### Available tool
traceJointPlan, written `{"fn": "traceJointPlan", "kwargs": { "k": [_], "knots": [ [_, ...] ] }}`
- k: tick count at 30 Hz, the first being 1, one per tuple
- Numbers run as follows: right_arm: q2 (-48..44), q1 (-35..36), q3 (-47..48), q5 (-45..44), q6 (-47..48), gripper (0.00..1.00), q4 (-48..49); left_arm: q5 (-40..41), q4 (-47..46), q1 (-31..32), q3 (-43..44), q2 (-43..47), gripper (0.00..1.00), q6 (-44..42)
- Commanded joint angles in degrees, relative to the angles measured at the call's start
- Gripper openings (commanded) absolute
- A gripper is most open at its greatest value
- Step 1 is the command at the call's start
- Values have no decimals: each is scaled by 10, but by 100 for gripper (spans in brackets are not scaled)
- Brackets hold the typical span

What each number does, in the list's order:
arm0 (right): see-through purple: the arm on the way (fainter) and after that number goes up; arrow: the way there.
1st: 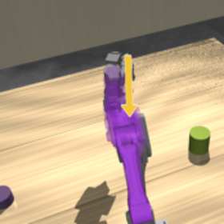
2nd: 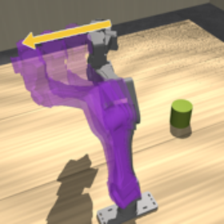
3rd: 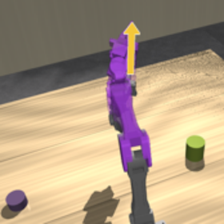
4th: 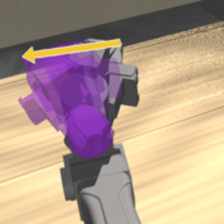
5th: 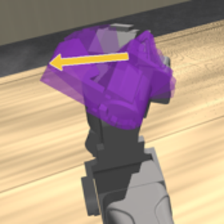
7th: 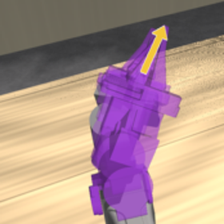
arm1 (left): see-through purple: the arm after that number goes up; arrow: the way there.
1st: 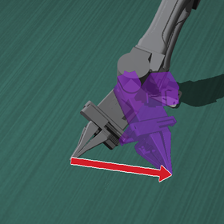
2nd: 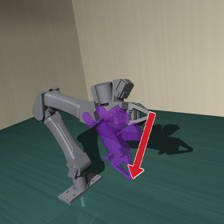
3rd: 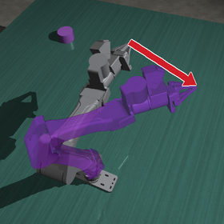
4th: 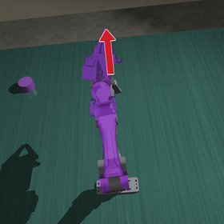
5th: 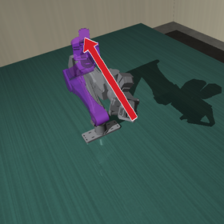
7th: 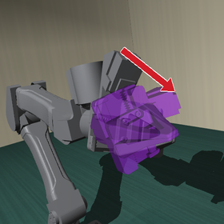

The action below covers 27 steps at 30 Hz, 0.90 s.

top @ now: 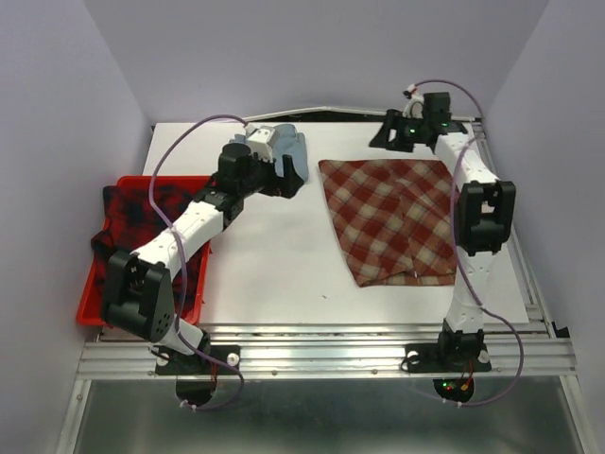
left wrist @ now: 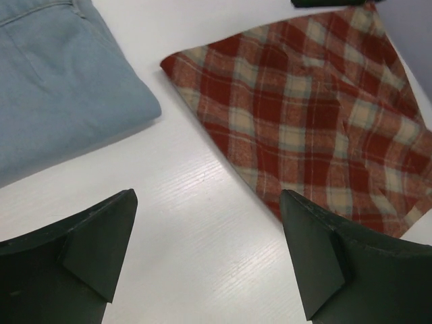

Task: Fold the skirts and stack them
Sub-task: Flatten the skirt out

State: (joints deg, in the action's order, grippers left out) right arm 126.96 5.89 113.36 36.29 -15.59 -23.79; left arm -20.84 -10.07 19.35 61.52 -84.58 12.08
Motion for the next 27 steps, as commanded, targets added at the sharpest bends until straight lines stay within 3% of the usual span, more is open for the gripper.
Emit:
{"fn": "traceJointPlan", "kwargs": {
  "k": [1, 3, 7, 10, 12, 18, 27],
  "knots": [
    [-93, -63, -20, -117, 219, 70, -121, 48, 20, 84, 8, 4, 99, -104],
    [-120, -69, -86, -188, 279, 65, -142, 77, 25, 110, 16, -13, 99, -117],
    [-170, -82, -189, -283, 386, 46, -147, 70, 54, 147, 73, -96, 99, -115],
    [-180, -111, -241, -325, 420, 44, -149, 49, 93, 183, 132, -137, 99, -144],
    [-178, -126, -257, -328, 442, 41, -167, 59, 120, 211, 168, -173, 98, -165],
    [-172, -139, -355, -327, 489, 31, -179, 55, 198, 295, 233, -241, 82, -222],
    [-167, -144, -382, -291, 464, 26, -186, 130, 172, 455, 252, -266, 83, -361]
  ]
}}
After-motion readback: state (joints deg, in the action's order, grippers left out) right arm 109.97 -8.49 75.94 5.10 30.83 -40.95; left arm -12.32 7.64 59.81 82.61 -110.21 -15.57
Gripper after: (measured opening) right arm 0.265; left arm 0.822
